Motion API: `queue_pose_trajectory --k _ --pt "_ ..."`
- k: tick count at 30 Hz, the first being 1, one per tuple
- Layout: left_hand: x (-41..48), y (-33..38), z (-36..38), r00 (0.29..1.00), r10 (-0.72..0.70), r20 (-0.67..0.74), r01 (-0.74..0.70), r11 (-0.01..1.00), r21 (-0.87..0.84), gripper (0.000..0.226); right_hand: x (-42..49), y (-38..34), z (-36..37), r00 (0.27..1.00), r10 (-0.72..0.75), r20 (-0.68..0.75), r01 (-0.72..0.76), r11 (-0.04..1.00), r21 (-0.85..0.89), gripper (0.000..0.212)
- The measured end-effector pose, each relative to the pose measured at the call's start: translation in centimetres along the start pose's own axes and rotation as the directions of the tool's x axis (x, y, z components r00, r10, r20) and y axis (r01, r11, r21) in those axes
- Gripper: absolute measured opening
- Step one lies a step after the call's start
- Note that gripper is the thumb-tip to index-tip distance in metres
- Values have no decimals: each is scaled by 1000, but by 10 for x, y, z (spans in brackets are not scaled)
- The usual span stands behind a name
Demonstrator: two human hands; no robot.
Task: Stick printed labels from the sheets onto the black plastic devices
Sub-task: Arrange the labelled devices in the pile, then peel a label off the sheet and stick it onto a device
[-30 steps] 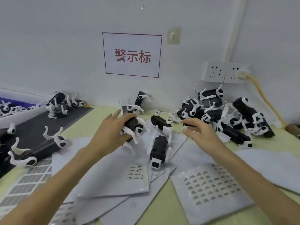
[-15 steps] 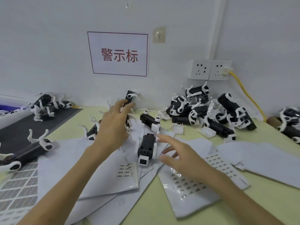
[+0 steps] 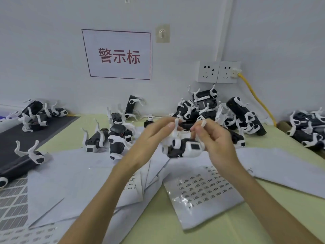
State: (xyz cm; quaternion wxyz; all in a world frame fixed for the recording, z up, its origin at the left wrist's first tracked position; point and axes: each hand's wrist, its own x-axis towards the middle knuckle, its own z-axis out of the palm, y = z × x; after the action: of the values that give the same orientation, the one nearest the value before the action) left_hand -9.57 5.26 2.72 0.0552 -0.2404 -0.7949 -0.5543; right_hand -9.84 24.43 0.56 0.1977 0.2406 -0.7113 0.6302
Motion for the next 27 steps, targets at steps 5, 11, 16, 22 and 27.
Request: queue_pose_trajectory --k 5,11,16,22,27 --pt "-9 -5 10 950 -49 307 62 997 -35 18 3 -12 -10 974 227 19 -218 908 357 24" --pt "-9 -18 26 989 -48 143 50 999 -7 22 6 -8 -17 935 333 120 -352 852 388 30" --pt "-8 -23 20 969 -226 -95 182 923 -339 28 7 1 -43 934 325 147 -299 939 -172 24" --pt "-12 -30 12 944 -323 59 311 819 -482 41 -6 20 -53 717 571 399 -156 690 -707 4" --pt "-14 -32 24 950 -310 21 304 911 -277 34 -5 13 -51 743 496 448 -188 798 -572 3"
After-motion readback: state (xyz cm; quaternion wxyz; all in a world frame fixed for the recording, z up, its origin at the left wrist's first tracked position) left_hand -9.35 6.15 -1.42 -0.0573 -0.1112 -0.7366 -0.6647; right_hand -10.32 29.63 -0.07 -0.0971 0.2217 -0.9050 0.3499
